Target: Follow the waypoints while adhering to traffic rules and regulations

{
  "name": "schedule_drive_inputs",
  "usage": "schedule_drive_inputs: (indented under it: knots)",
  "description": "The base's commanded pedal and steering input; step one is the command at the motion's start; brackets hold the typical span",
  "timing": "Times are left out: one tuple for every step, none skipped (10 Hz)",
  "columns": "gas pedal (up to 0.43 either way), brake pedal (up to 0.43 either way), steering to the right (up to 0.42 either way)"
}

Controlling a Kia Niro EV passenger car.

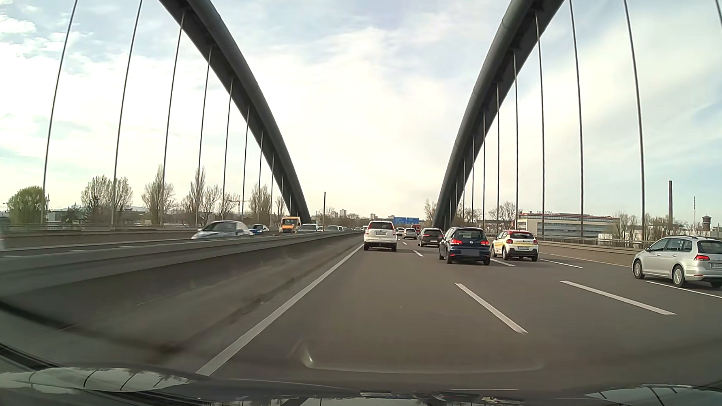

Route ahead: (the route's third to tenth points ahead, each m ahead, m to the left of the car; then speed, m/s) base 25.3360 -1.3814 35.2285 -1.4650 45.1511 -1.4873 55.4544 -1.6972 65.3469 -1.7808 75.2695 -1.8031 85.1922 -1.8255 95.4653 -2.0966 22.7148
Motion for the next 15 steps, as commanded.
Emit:
schedule_drive_inputs:
  knots:
    - [0.177,0.000,-0.001]
    - [0.177,0.000,-0.001]
    - [0.177,0.000,-0.001]
    - [0.177,0.000,-0.001]
    - [0.177,0.000,-0.001]
    - [0.177,0.000,-0.001]
    - [0.177,0.000,-0.001]
    - [0.177,0.000,-0.001]
    - [0.177,0.000,-0.001]
    - [0.177,0.000,-0.001]
    - [0.177,0.000,-0.001]
    - [0.177,0.000,-0.001]
    - [0.177,0.000,-0.001]
    - [0.177,0.000,-0.001]
    - [0.177,0.000,-0.001]
